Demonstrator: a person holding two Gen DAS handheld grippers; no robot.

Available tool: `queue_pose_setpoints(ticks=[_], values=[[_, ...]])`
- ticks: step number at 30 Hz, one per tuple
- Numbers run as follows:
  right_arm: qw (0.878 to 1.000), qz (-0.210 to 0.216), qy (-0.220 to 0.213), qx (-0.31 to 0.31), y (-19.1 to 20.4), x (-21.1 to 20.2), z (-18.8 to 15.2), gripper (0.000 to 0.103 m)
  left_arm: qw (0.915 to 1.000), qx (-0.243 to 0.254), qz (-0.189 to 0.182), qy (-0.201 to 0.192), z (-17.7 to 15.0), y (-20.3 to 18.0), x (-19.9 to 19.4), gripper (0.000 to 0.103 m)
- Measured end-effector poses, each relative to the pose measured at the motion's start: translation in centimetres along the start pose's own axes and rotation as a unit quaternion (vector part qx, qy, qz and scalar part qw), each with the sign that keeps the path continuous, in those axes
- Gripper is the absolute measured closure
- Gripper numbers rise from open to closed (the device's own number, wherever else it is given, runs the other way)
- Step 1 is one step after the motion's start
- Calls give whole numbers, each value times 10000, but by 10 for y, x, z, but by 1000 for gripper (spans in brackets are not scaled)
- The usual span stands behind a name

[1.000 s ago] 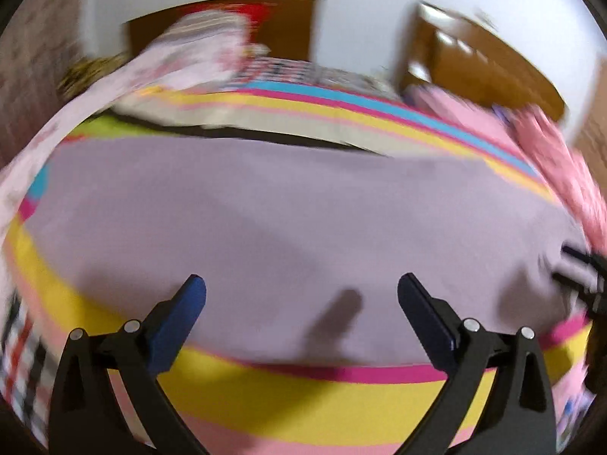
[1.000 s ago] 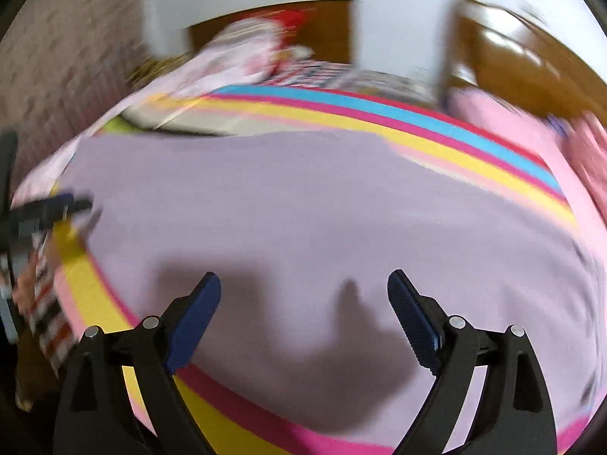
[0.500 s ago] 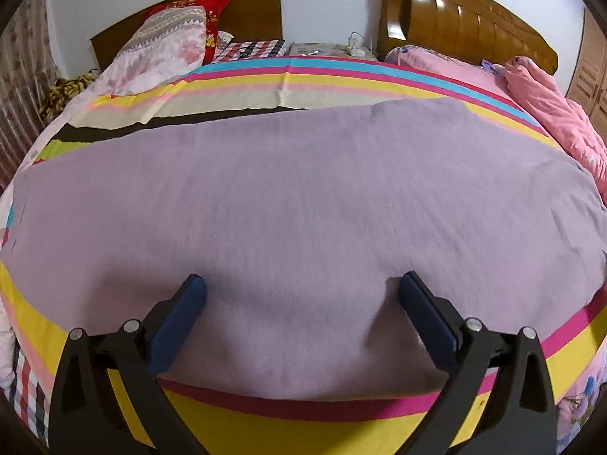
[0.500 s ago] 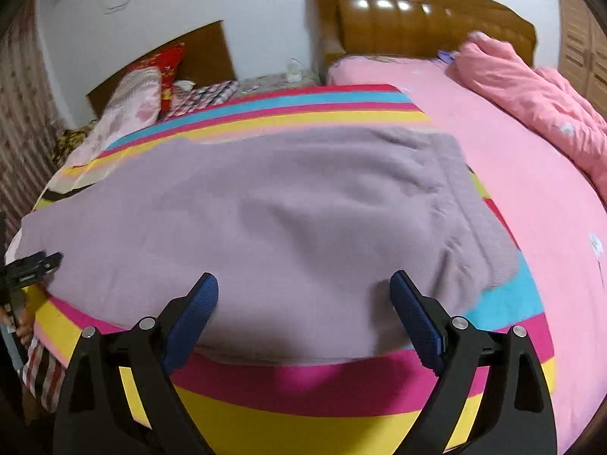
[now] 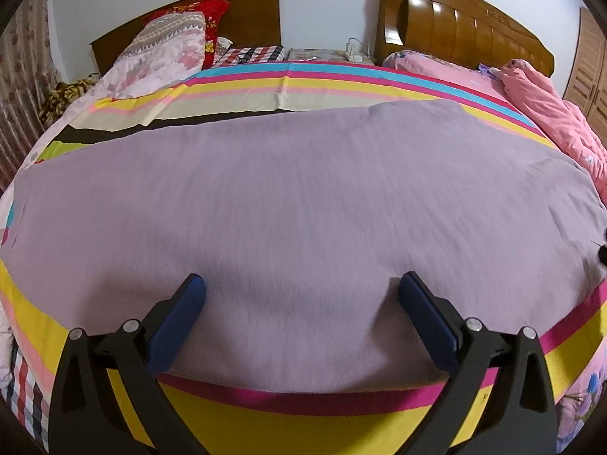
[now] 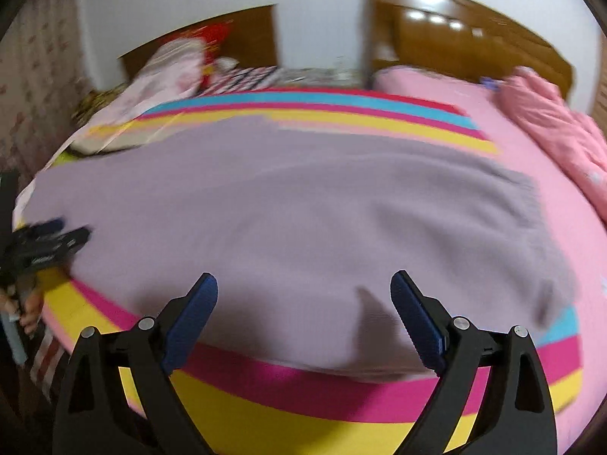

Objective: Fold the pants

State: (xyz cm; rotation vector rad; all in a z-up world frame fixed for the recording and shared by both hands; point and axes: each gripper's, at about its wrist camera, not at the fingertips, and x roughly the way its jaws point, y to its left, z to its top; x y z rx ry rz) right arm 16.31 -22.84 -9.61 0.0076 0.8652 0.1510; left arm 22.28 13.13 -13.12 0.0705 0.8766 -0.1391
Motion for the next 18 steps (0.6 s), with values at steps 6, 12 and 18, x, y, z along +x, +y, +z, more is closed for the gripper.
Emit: queue_pose_setpoints(ticks=[6,12,18], values=[[9979,-82,158,-626,36,17,-11,10,10000,11,-46,-17,0,-1,-1,1],[9973,-152,442,-567,38,12,-9,9,10000,-28,-52,-46,0,-2,0,1],[9987,-314,66,-387,51,-1,10,9,10000,-46,-48,-57,1,-3,0,1]])
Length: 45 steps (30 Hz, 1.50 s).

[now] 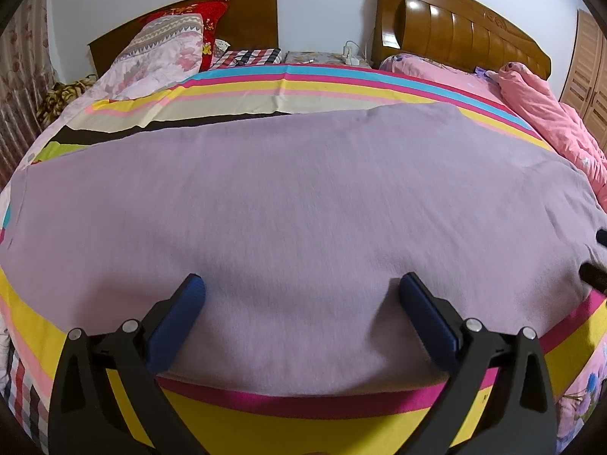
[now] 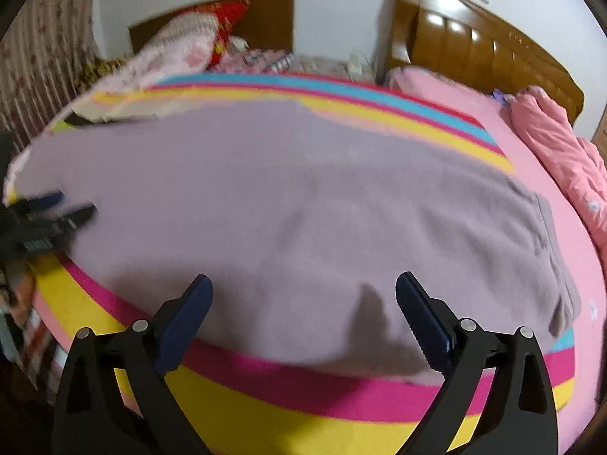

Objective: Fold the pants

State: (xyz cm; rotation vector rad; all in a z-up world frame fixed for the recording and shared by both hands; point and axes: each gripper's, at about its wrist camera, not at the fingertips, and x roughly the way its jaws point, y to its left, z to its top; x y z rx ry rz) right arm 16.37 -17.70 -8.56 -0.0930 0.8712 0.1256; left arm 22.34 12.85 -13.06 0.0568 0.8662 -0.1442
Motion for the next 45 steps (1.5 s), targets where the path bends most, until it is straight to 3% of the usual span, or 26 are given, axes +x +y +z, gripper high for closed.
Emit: queue_pose_setpoints(ticks=[3,5,6,8,10,12,14,15,17,19,21,26,28,32,35,37,40,42,45], values=[[9998,-52,87,-144,14,10,4,9,10000,-6,2,-4,0,-1,0,1],[9986,-184,374,-321,21,29,-3,6,10000,-8,-5,-12,0,-1,0,1],[9994,-183,195,-224,17,31,-8,5,10000,-9,-9,-18,0,-2,1,1],[9996,111,250,105,5,34,-12,4,10000,-30,-24,-26,0,-3,-1,1],[9988,-8,484,-101,9,33,-7,5,10000,-55,-61,45,0,-3,-2,1],[9979,-33,649,-55,9,30,3,5,9981,-298,-467,267,10,8,-8,2],[9990,191,401,-56,9,24,19,5,9924,-727,-975,208,31,28,-17,2],[9992,280,279,-15,10,23,29,5,9912,-859,-1003,97,43,36,-19,2],[9990,421,121,109,12,32,57,5,9928,-918,-762,-51,72,51,-15,2],[9975,701,62,96,22,47,82,5,9966,-684,-447,120,98,60,9,2],[9953,924,257,100,39,77,113,5,9975,-605,178,324,117,72,41,2],[9938,1018,435,84,69,130,153,5,9934,-724,587,674,119,102,88,1],[9954,785,553,-81,76,151,154,5,9963,-555,563,346,113,103,86,1],[9969,595,518,30,64,161,146,5,9963,-620,497,318,110,108,85,1],[9966,-164,548,586,48,158,144,5,9962,-670,489,283,108,109,85,1],[9961,243,433,736,54,152,145,5,9961,-676,496,278,107,108,84,1],[9972,609,423,23,87,156,149,5,9961,-659,515,289,106,108,84,1],[9958,551,523,-518,112,166,153,5,9960,-659,521,290,105,107,83,1],[9951,624,544,-542,112,174,164,4,9960,-652,532,295,106,106,83,1]])
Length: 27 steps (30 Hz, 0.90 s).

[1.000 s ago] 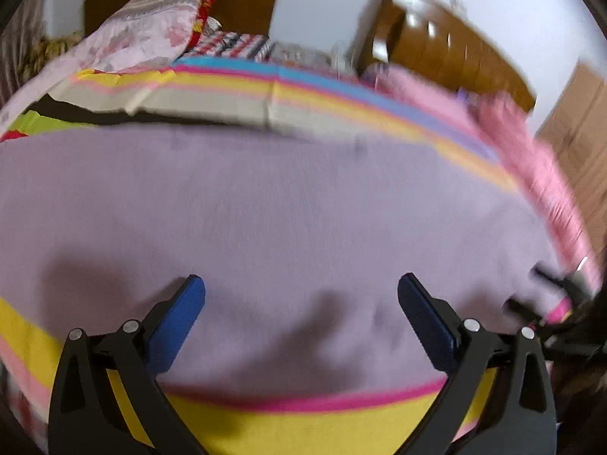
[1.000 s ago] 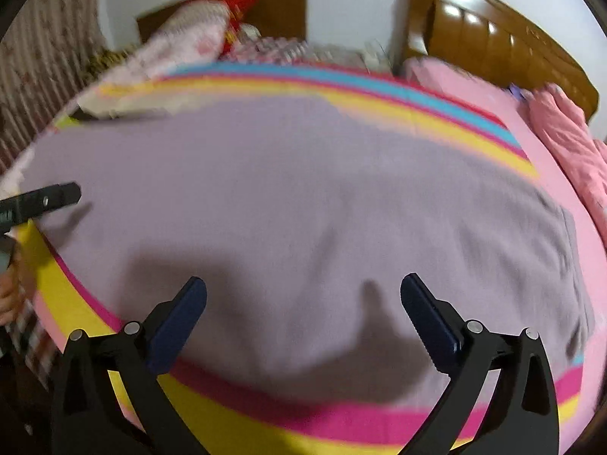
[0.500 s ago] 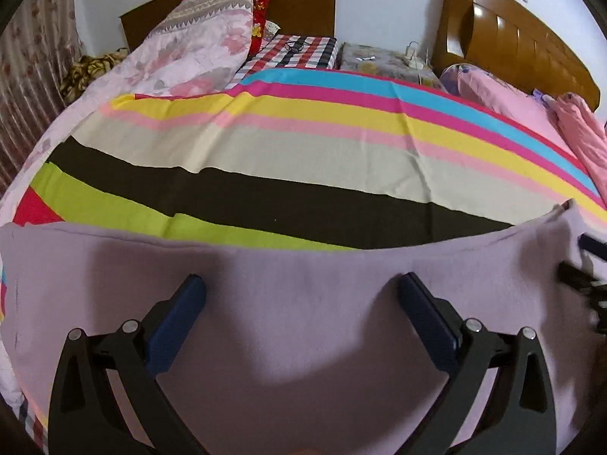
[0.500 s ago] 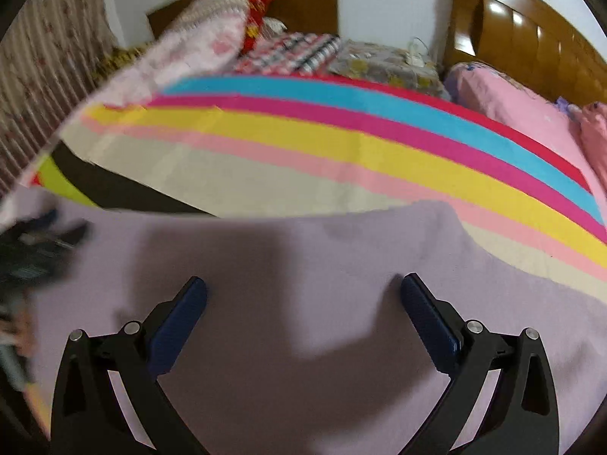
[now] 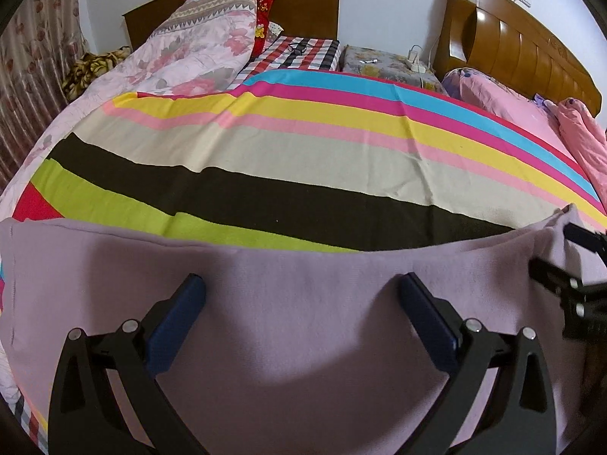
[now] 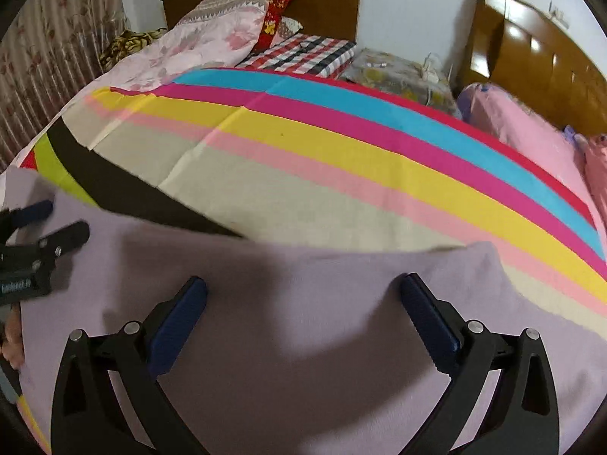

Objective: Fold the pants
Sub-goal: 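Move both open tools to the edge of the folded lilac pants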

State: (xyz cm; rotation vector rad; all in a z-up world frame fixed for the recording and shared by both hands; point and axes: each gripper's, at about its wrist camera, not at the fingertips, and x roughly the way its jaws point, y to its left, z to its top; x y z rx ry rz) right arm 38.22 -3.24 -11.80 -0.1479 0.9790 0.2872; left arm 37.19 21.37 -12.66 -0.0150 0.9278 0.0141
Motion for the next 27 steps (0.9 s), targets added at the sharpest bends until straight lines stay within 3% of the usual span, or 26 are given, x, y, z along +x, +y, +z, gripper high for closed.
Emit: queue_pose_setpoints(ticks=[2,5,7,9,11,19,21,25,27], values=[[10000,-28,2,63,-4,-2,4,5,10000,-8,8,-1,-1,-1,-1,1],[9981,-403,-251,380,0,-19,3,5,10000,-5,8,-1,-1,-1,-1,1],[9979,-178,-465,424,0,-27,-4,5,10000,-5,9,-1,-1,-1,-1,1],[9988,-321,-13,372,-1,-10,-12,4,10000,-3,12,-3,-1,-1,-1,1],[9977,-64,-69,676,-15,-11,-11,4,10000,-15,-1,-15,0,0,-1,1],[9965,-136,-112,820,-18,-10,-13,5,10000,-38,-30,-30,-1,1,-1,1],[9946,-279,-121,995,-26,-13,-10,5,10000,-43,-36,-30,-1,2,-1,1],[9913,-1031,15,822,-56,-21,-13,5,10000,-37,-29,-30,-1,1,-1,1],[9911,-954,243,897,-85,-21,-21,5,10000,-39,-32,-31,-1,1,-1,1]])
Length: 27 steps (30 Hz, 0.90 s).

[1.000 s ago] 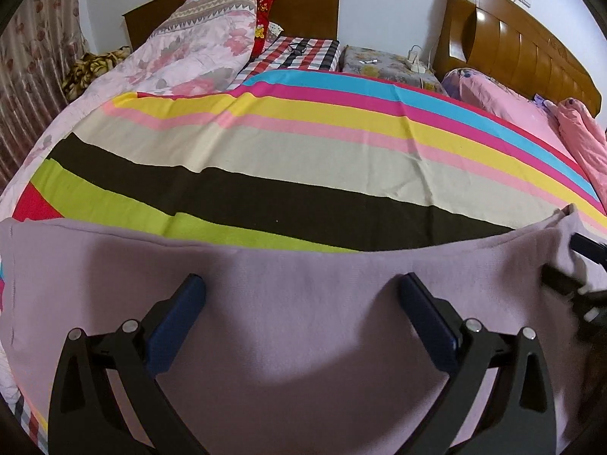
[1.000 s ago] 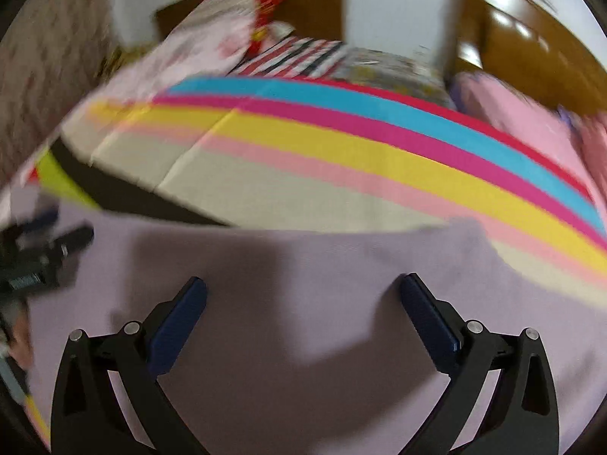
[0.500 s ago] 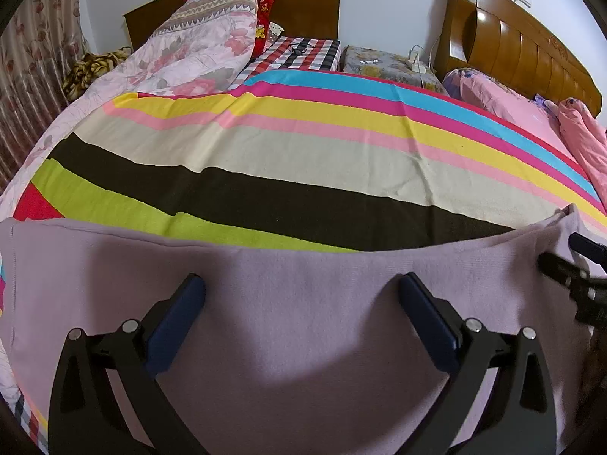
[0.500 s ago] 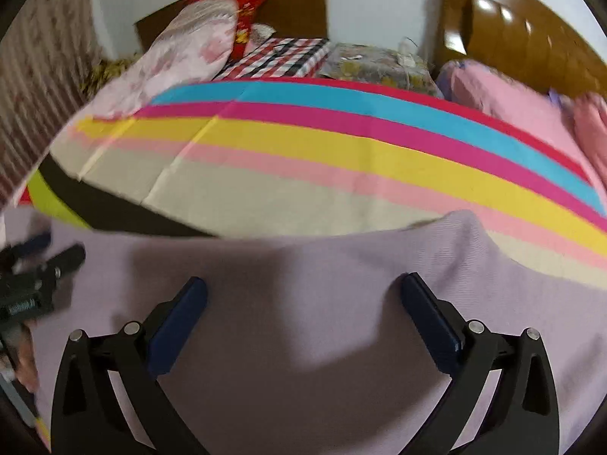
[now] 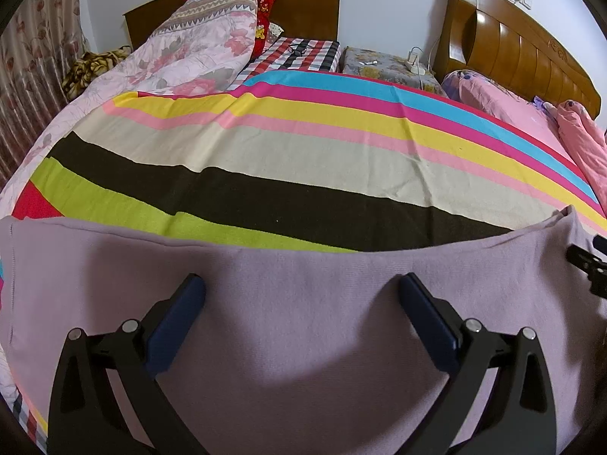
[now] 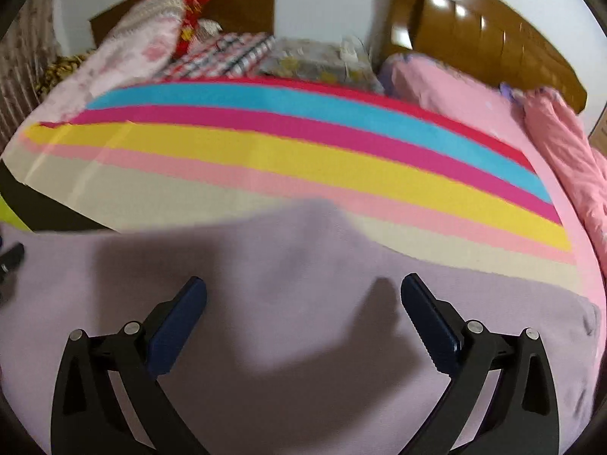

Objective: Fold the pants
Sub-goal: 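Move both open tools to the edge of the folded lilac pants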

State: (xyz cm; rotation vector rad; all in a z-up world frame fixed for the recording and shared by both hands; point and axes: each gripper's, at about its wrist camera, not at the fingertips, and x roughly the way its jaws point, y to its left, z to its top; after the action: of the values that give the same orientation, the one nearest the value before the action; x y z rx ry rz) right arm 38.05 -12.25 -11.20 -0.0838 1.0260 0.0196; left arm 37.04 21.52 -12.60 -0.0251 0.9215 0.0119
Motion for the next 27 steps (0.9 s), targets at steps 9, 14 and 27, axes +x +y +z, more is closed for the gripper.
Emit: queue_pose_setpoints(ticks=[9,14,27], values=[[9952,-374,159,890,-127,-15,-39,5,10000,12,19,7,0,0,0,1],[9900,-871,-80,1109,-150,-44,-59,5,10000,14,18,7,0,0,0,1],[9993,285,-150,195,-126,-81,-148,4,10000,14,14,5,0,0,-1,1]])
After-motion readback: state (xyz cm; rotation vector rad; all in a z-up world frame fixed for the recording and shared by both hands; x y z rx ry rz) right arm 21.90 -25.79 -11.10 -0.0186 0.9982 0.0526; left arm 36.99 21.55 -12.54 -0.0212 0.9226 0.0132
